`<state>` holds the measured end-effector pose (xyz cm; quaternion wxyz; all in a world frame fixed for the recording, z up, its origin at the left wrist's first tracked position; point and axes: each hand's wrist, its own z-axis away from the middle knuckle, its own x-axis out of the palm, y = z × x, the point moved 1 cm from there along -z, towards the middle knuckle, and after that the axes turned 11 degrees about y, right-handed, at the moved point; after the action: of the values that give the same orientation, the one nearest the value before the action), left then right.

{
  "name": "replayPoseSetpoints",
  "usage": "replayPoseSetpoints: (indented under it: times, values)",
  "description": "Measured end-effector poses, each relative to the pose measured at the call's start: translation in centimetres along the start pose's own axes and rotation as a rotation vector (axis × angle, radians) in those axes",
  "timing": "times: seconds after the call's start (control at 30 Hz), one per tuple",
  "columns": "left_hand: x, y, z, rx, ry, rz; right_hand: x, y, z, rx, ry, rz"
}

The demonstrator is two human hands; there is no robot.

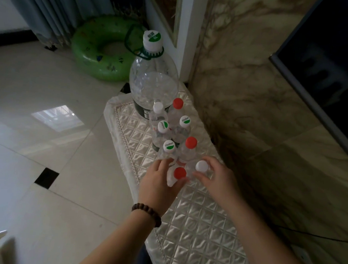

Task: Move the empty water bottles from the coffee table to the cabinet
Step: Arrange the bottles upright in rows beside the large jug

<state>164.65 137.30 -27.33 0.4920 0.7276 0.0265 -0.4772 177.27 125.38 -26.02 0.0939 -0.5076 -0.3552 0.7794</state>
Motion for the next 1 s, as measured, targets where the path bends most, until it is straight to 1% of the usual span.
replayPoseSetpoints:
  times: [0.03, 0.07, 0.13, 0.17, 0.23, 0.27, 0.37, 0.43, 0.5, 0.57, 0.67, 0.77, 0.9, 1.0]
  values:
    - [-0.2, -0.2, 0.0, -0.042, 0.053, 0.045, -0.3, -0.1, 0.0, 0.017, 0.023, -0.022]
    - [-0.2, -0.6, -0.1, -0.121, 0.109, 0.111, -0.6, -0.2, -0.2, 0.041, 0.05, -0.062]
    - [0.0, -2.1, -0.6, -0.376, 0.185, 0.254, -1.2, -0.3, -0.7, 0.128, 0.085, -0.216]
    - [0.3, -2.9, -0.9, -0.515, 0.188, 0.317, -1.3, -0.2, -1.1, 0.194, 0.067, -0.307]
    - [1.2, -4.2, -1.5, -0.727, 0.128, 0.419, -0.8, 0.4, -2.0, 0.309, -0.007, -0.404]
    - [1.8, -4.5, -1.5, -0.786, 0.078, 0.465, -0.4, 0.6, -2.3, 0.358, -0.049, -0.435]
    - [3.2, -4.2, -1.0, -0.901, -0.066, 0.632, 0.9, 0.7, -3.2, 0.497, -0.182, -0.582]
    - [3.9, -3.6, -0.8, -0.982, -0.093, 0.732, 1.3, 0.4, -3.9, 0.541, -0.258, -0.608]
    - [4.4, -3.1, -0.8, -1.023, -0.108, 0.782, 1.7, -0.1, -4.6, 0.548, -0.34, -0.669]
    - [4.9, -2.7, -0.9, -1.027, -0.112, 0.822, 2.4, 0.3, -5.5, 0.557, -0.396, -0.708]
    - [5.4, -2.4, -1.0, -0.98, -0.091, 0.802, 2.4, 0.0, -5.7, 0.569, -0.416, -0.726]
    - [5.5, -2.4, -1.1, -0.981, -0.088, 0.806, 2.6, 0.2, -5.9, 0.545, -0.425, -0.733]
    - [4.6, -2.3, -1.1, -0.94, -0.11, 0.74, 2.4, 0.9, -5.9, 0.571, -0.383, -0.689]
    - [3.0, -2.3, -1.3, -0.805, -0.096, 0.613, 1.0, 0.5, -5.4, 0.511, -0.268, -0.574]
